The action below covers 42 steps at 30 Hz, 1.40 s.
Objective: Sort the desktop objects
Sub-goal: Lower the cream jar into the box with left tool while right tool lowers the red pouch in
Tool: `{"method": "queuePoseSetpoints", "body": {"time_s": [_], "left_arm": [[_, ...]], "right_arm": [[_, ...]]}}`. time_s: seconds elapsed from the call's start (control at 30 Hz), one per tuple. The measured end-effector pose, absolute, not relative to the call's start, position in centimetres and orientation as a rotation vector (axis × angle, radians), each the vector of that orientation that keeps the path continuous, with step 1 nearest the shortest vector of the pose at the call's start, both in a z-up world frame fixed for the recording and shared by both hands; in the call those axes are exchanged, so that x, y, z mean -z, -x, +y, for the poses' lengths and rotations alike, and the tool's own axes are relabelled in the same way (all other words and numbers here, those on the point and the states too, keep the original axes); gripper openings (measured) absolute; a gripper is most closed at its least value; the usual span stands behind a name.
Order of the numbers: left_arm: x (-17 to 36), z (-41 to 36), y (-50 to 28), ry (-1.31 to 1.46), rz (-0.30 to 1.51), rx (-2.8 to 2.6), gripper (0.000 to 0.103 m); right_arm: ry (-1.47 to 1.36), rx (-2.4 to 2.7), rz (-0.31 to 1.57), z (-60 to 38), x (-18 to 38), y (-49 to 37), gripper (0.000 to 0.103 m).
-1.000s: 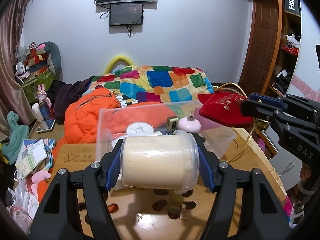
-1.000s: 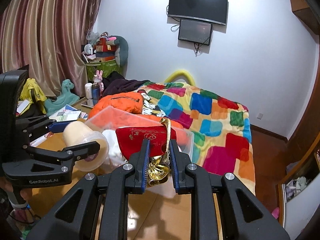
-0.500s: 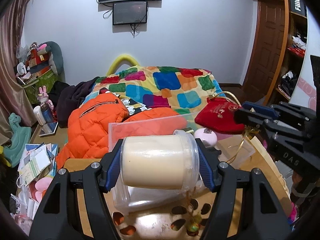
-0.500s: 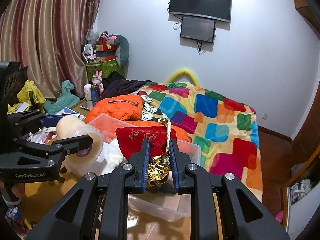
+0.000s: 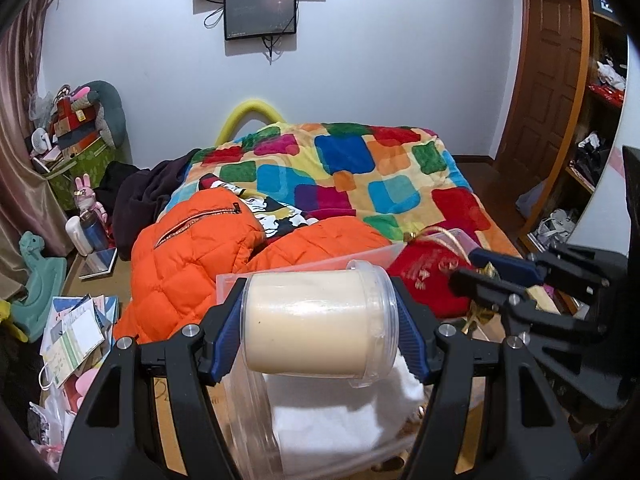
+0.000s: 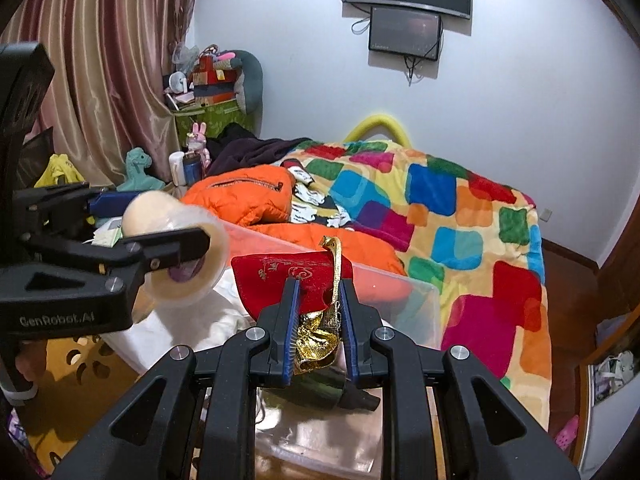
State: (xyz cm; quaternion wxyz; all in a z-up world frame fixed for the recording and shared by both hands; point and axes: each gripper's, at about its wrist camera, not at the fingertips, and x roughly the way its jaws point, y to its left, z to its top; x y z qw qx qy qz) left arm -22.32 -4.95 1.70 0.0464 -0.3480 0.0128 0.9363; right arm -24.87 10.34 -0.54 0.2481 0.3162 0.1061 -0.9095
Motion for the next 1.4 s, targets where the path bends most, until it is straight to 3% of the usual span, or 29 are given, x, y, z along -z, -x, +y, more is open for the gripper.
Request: {"method": "queuePoseSetpoints", "body": {"time_s": [0.93, 1.4], "left_arm": [[1.2, -4.2, 23.3, 1.103, 0.143, -2.856, 0.067], [2.2, -5.5, 23.4, 1.180, 0.084, -2.836, 0.067]], "right_arm": [[-0.945, 2.446, 0.297, 9.3, 4.3, 25.2, 0.018], [-0.953, 2.463, 0.330, 8.8, 4.5, 24.9, 0.021]]}}
